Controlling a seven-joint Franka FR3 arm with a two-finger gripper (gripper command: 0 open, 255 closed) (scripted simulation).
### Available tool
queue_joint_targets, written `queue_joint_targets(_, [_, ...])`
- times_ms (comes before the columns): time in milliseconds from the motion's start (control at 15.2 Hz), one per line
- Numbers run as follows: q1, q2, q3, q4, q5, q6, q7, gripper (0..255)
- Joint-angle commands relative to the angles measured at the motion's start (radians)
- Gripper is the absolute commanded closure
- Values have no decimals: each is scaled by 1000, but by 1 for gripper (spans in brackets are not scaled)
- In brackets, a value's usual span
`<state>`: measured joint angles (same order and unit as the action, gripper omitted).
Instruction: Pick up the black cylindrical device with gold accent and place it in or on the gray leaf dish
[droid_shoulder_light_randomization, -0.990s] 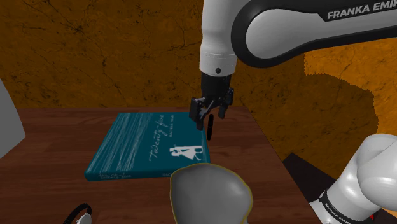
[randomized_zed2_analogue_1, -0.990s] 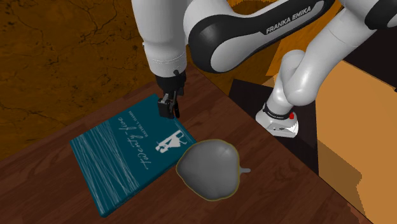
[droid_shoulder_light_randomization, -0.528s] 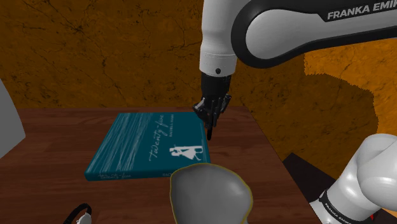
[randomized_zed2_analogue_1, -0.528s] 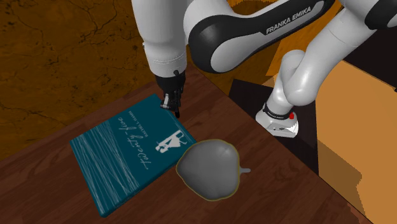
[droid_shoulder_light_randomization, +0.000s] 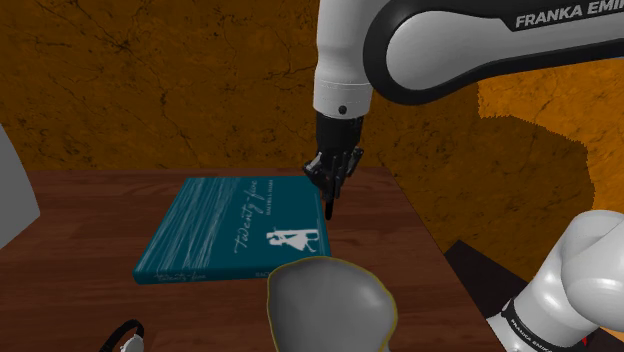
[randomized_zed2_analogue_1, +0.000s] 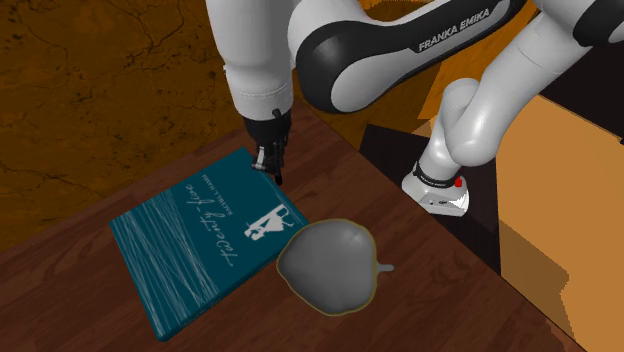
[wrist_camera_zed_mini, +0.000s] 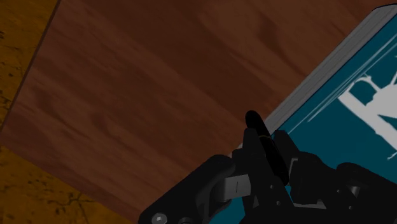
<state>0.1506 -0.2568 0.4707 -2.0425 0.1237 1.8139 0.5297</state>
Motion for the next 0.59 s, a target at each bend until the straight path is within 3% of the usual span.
queue_joint_targets(0, [-1, -3, -2, 18, 0, -20, -1, 255])
queue_joint_targets(528, [-5, 3, -8, 131, -6, -128, 4, 255])
